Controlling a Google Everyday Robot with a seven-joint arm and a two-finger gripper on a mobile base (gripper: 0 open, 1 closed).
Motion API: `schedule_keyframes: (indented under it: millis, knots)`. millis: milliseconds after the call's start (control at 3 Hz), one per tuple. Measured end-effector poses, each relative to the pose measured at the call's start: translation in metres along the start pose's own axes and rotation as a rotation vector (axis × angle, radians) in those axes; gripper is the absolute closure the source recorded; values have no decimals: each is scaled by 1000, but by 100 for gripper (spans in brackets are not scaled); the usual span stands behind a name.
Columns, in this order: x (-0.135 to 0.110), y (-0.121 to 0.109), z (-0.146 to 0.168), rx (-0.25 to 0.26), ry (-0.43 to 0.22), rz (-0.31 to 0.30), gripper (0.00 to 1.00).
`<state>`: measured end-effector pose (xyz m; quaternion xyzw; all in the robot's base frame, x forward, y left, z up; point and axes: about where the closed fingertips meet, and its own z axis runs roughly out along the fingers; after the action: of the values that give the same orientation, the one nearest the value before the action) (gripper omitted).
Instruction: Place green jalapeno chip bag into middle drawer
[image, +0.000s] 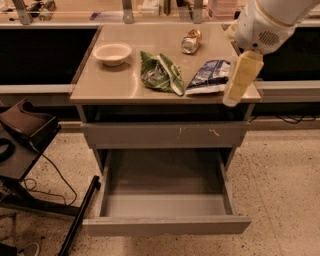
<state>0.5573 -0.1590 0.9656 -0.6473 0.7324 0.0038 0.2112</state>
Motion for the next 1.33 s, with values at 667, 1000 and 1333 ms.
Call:
schedule_keyframes:
  millis: [667,1000,1333]
  knots:
    - [-79,-74,104,-181,-160,-89,0]
    - [-104,-101,138,-206,-228,-79,0]
    - [-126,-128,149,-178,-325,-49,0]
